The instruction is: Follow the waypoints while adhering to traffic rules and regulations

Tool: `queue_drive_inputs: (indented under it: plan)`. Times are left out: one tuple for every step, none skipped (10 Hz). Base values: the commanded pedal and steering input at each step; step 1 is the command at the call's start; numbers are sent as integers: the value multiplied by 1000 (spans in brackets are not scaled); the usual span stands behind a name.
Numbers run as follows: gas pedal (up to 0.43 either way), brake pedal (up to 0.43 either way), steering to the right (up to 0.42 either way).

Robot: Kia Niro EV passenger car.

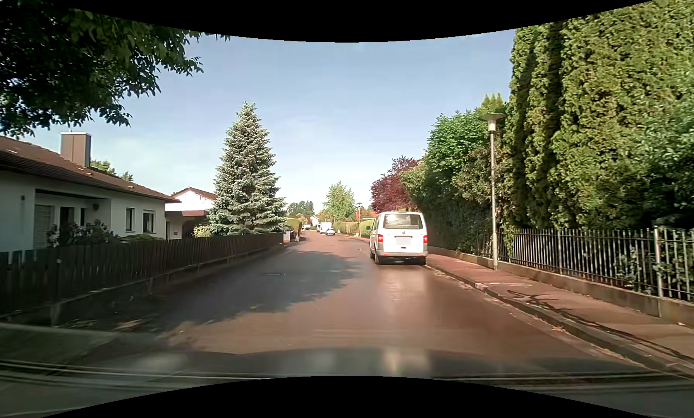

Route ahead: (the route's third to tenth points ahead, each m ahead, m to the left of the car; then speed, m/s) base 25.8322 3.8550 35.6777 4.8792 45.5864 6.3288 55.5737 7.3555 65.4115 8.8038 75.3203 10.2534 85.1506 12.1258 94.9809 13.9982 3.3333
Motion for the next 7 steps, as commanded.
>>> queue_drive_inputs:
  plan:
    - [79,0,-126]
    - [79,0,-118]
    - [79,0,-108]
    - [79,0,-99]
    - [79,0,-89]
    - [79,0,-72]
    - [79,0,-60]
